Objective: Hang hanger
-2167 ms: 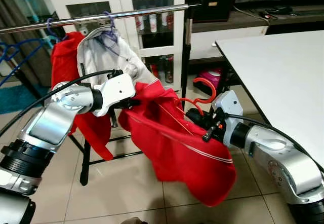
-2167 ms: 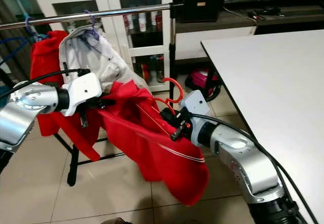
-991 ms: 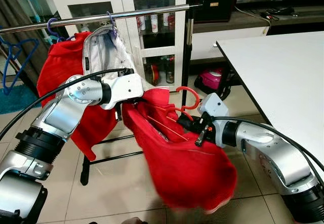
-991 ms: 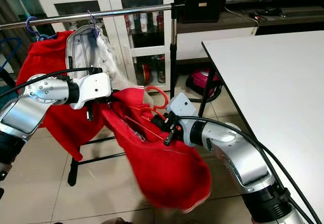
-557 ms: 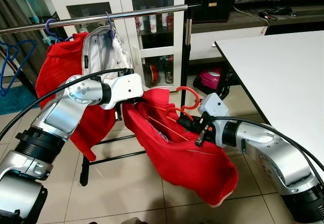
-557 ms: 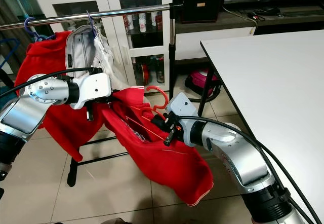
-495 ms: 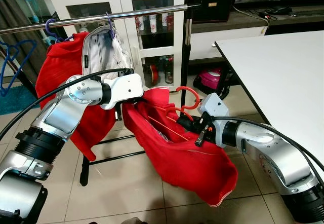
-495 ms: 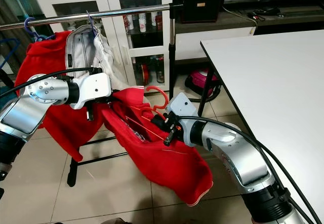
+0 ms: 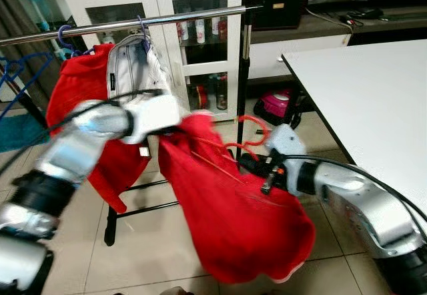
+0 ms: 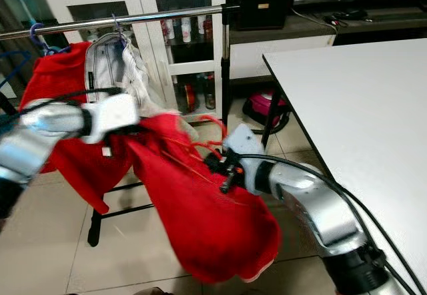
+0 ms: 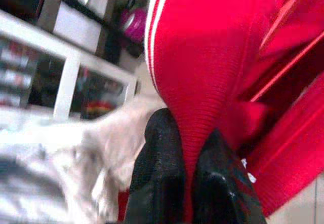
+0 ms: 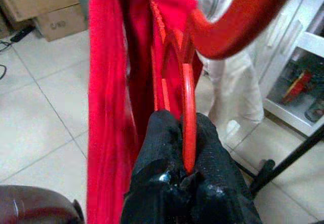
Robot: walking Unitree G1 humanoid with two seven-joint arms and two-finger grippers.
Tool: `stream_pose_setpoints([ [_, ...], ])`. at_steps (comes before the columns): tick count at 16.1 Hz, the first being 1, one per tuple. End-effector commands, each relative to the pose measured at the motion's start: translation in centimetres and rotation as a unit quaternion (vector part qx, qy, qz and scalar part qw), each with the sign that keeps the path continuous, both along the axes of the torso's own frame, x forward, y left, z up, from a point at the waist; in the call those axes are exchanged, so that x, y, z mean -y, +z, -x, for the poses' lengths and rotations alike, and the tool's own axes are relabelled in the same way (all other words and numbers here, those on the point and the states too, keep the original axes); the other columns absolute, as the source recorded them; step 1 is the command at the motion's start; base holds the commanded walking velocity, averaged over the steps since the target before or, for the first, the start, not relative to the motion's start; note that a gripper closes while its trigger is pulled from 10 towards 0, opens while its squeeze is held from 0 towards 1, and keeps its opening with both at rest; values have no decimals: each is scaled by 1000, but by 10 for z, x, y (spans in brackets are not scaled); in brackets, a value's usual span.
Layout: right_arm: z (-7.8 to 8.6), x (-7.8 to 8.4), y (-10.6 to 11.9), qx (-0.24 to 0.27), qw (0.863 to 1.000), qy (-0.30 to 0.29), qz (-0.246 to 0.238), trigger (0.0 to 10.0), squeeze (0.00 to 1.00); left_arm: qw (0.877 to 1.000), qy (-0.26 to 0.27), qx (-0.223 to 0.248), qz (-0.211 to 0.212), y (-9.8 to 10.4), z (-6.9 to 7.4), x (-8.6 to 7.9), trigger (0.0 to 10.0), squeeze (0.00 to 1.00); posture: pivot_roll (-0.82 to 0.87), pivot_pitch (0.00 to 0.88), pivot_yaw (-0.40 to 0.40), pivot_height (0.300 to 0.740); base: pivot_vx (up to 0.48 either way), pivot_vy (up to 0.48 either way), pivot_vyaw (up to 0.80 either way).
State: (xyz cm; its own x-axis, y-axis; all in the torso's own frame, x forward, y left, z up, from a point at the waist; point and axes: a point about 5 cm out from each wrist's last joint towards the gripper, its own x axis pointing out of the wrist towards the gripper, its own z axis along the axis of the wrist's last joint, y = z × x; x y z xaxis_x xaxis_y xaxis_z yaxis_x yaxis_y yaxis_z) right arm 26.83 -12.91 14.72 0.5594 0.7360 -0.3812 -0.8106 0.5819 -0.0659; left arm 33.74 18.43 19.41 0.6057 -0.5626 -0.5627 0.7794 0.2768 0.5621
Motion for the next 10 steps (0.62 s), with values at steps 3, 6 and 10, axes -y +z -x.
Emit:
stream_pose_setpoints([
  [3, 12, 15, -25, -30, 989, 41, 137, 10000, 0, 1000, 26, 10, -4, 2, -1, -10, 0, 0, -64, 0, 92, 740, 0, 0, 0],
  [6, 11, 25, -26, -32, 989, 14, 141, 10000, 0, 995, 55, 7, -87, -7, 1, -34, 0, 0, -61, 0, 89, 740, 0, 0, 0],
  [10, 0, 6, 5, 5, 1000, 13, 12, 10000, 0, 996, 39, 10, -75, -8, 4, -23, 0, 0, -57, 0, 89, 740, 0, 0, 0],
])
